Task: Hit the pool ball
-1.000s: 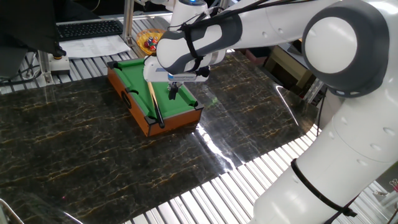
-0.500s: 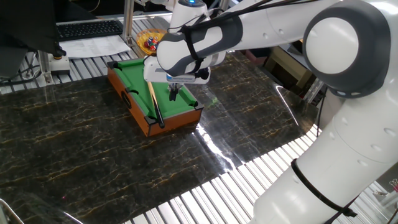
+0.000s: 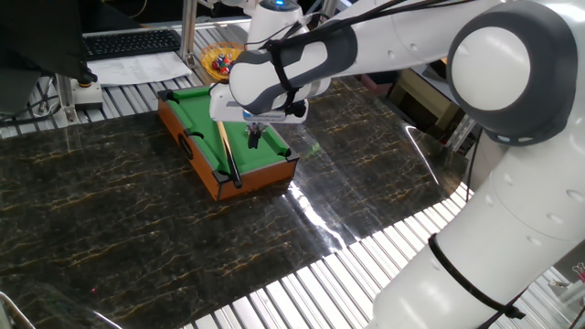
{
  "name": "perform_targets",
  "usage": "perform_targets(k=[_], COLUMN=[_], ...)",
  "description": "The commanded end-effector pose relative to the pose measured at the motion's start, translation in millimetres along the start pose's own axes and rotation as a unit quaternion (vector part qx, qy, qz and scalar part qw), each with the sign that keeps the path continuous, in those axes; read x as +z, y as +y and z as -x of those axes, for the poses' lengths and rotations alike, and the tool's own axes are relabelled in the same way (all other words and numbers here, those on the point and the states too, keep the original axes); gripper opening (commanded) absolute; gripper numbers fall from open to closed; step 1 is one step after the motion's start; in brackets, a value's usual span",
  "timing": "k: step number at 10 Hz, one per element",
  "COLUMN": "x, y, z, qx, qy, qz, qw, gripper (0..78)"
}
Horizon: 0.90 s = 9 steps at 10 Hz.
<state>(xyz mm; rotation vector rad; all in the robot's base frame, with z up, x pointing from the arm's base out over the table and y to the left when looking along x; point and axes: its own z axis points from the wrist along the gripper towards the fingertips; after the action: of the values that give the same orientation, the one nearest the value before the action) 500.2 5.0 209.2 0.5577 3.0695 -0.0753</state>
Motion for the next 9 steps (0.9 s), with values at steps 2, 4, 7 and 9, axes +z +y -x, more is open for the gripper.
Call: perform_targets(k=[2,4,7,9], x=[-2.5,-2.5,-2.5,-1.9], y=[1.2,1.2,1.2,7.3], z=[0.2,0.2,0.2,-1.7], qx=[-0.033,-0.035,-0.058,-0.030], qy=[0.025,0.021,0.015,0.013], qz=[0.022,0.015,0.007,0.007], qw=[0.9989,0.9991,0.9982,0.9994], gripper=[0.0,0.0,0.0,0.0])
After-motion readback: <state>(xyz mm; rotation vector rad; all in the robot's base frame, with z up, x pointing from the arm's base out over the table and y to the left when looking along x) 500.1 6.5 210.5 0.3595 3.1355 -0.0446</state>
